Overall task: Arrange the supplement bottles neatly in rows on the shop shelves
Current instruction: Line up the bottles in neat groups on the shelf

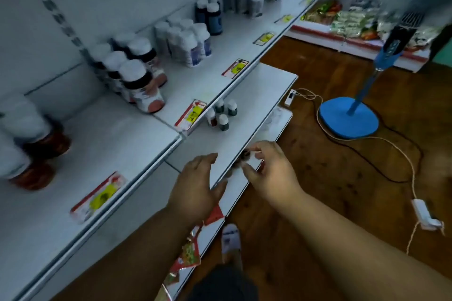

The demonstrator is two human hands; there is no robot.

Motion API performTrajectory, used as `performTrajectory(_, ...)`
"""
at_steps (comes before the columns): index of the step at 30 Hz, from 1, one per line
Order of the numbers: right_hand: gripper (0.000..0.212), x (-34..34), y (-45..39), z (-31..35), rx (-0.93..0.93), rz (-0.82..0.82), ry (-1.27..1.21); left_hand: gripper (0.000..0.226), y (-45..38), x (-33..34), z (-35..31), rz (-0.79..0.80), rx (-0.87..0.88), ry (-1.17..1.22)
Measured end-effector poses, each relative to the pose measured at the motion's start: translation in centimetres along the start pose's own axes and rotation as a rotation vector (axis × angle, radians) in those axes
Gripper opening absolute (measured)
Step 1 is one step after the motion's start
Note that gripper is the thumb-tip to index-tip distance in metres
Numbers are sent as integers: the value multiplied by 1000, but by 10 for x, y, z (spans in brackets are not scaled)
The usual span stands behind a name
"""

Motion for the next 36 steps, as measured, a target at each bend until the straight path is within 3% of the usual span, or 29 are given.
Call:
performTrajectory(10, 45, 148, -206, -145, 166, 76, -141, 55, -228, 117, 129, -121, -290, 231)
performTrajectory(14, 52, 237, -282, -180, 149, 127, -163, 53, -271, 149, 189, -196, -369, 209)
performTrajectory(20, 93, 323, -369, -187, 12, 85, -228, 58, -308, 188, 250, -190, -366, 136)
performTrajectory(22, 83, 342, -391, -185, 5, 97, -219, 59, -311, 191, 262, -189, -362, 101)
performTrajectory(25, 47, 350, -396, -191, 93, 97, -318, 61, -308, 193, 269, -163, -363, 45)
performTrajectory(31, 33, 320, -308, -223, 615, 401, -1115, 54, -279, 189, 211, -141, -366, 111)
performTrajectory(33, 17, 283, -275, -219, 705, 479, -1394, 49, -256, 182, 169, -156, -363, 139)
performTrajectory(36, 30, 214, -233, -204, 761, 555, -1536, 48, -220, 157, 93, -214, -338, 194)
Point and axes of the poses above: each hand's wrist, its own y-axis away from the middle knuckle, its own x-axis out of the palm, z = x × y, the point moved 9 cm from there along -y, towards the middle knuckle, and after that the axes turned 14 degrees about y, right-handed, at the moved point
